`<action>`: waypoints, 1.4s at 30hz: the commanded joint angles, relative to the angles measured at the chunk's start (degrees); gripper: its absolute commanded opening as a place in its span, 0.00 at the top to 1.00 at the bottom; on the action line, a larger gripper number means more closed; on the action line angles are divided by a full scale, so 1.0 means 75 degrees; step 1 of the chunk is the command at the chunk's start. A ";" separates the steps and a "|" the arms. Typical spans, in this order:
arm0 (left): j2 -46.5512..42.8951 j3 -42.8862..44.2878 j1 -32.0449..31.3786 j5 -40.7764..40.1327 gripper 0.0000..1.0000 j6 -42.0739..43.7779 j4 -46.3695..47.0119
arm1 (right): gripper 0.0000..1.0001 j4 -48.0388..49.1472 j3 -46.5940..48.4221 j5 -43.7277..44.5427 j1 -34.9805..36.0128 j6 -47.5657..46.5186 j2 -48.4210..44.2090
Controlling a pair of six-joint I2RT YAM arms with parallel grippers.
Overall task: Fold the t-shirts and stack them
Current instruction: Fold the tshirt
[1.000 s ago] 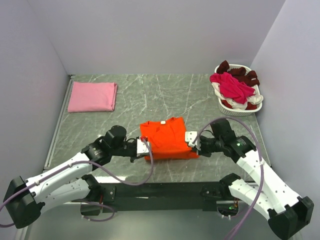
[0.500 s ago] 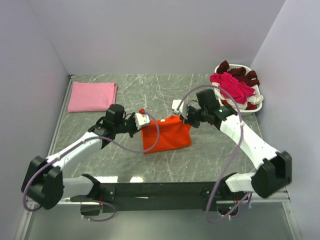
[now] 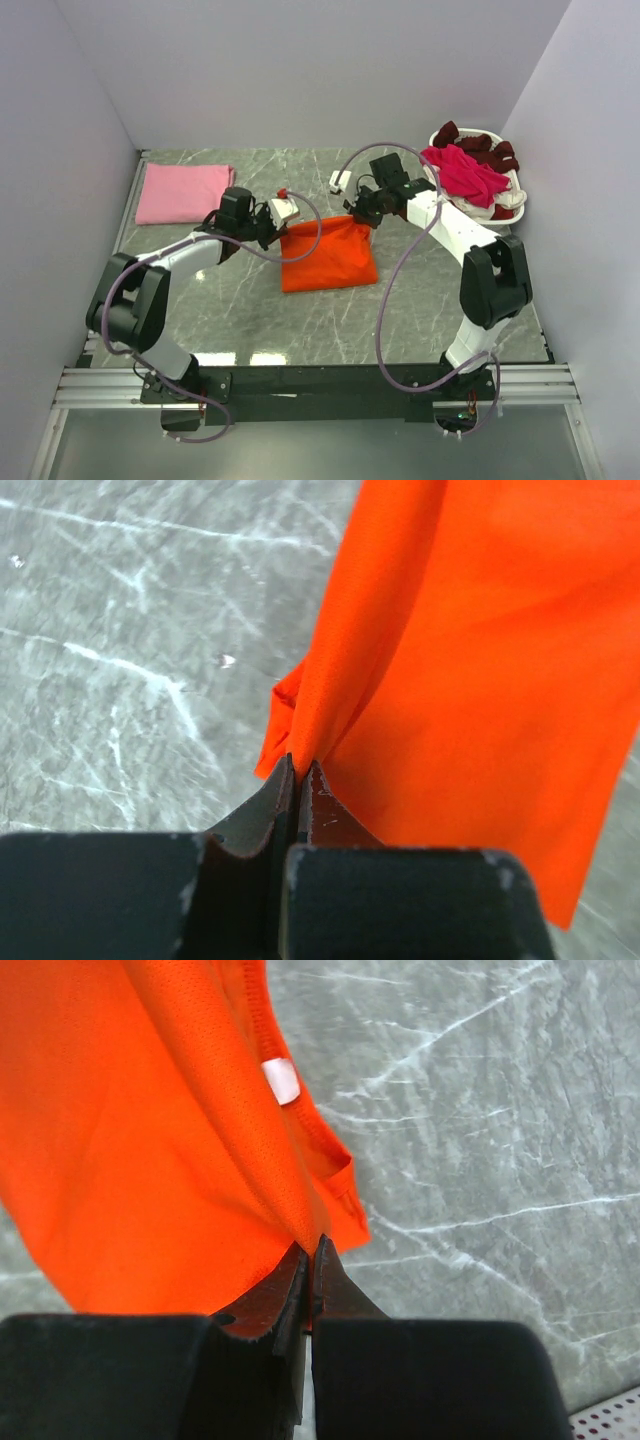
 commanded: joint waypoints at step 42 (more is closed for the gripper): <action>0.0444 0.3355 0.0042 -0.1781 0.18 -0.4520 -0.1680 | 0.49 0.0158 0.1311 -0.0700 -0.1061 0.3690 0.0719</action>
